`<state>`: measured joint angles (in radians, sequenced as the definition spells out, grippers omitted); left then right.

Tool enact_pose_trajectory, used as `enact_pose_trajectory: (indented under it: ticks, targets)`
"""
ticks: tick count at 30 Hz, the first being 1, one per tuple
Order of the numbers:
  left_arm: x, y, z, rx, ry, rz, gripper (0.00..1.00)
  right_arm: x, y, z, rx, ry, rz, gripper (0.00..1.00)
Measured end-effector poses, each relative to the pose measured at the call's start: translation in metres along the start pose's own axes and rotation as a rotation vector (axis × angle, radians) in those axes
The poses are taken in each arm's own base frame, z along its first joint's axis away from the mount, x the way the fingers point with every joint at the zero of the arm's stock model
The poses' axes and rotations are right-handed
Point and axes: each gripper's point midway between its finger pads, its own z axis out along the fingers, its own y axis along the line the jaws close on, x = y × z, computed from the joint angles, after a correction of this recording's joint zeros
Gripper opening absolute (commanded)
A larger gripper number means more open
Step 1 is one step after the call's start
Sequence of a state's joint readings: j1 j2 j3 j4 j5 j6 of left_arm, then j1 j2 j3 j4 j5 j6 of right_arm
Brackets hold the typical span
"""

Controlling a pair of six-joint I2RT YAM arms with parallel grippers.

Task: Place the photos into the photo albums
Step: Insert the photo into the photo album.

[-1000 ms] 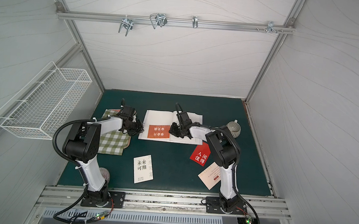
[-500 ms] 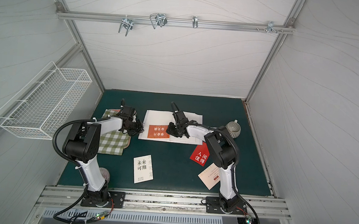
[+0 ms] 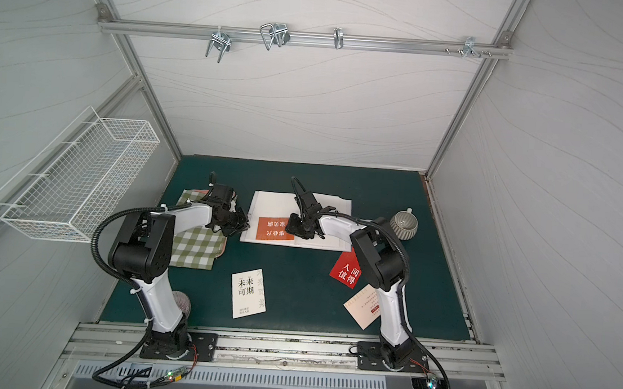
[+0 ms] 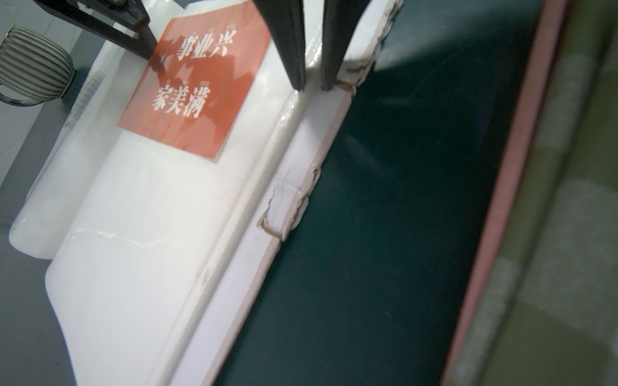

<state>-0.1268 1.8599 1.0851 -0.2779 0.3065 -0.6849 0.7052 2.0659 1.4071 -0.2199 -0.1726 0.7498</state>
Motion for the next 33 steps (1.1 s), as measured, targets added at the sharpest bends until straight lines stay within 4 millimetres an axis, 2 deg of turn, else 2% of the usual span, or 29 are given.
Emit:
enact_pose_trajectory:
  ticks: [9,21,27,31,33]
  targets:
    - [0.0,-0.001,0.0,0.006,-0.001,-0.004,0.16,0.004,0.004,0.008,-0.008,0.018,-0.006,0.42]
    - [0.0,-0.001,0.0,0.01,0.001,-0.008,0.16,0.008,0.012,0.009,-0.027,0.032,-0.011,0.42]
    - [-0.001,-0.002,-0.001,0.012,-0.001,-0.004,0.21,0.008,0.012,0.007,-0.031,0.035,-0.015,0.49]
    - [-0.004,-0.005,-0.015,0.008,-0.032,0.018,0.25,0.009,0.009,-0.005,-0.022,0.037,-0.02,0.53]
    - [-0.009,-0.013,-0.032,0.018,-0.073,0.043,0.27,0.01,0.008,-0.018,-0.015,0.034,-0.025,0.53]
